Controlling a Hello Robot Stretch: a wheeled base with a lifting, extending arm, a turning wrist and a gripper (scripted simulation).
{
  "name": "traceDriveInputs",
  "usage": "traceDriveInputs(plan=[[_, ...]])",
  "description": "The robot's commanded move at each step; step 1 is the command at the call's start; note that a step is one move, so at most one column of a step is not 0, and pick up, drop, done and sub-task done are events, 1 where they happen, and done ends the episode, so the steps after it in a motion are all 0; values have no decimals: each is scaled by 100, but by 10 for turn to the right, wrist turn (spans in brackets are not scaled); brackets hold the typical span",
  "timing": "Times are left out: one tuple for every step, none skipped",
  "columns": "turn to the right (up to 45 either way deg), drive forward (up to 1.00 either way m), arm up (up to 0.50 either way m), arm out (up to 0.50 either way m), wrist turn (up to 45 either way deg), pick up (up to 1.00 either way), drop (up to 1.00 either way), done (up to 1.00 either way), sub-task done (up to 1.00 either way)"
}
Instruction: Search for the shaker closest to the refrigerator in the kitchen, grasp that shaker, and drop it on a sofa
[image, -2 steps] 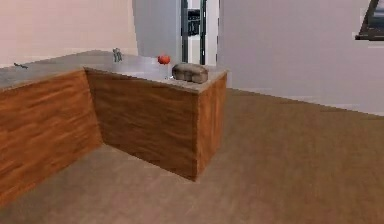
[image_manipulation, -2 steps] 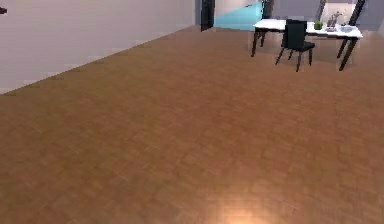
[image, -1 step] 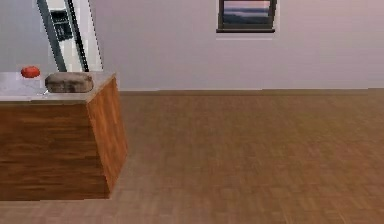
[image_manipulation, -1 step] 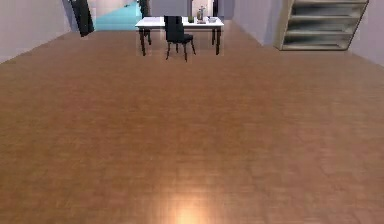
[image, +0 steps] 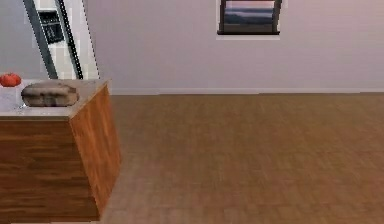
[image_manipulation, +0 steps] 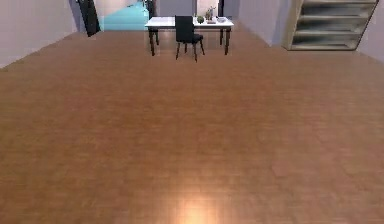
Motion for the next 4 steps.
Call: traceDriveInputs(plan=[[0,100,0,0,0,0,0,0,0],[0,85,0,0,0,0,0,0,0],[-450,0,0,0,0,0,0,0,0],[-270,0,0,0,0,0,0,0,0]])
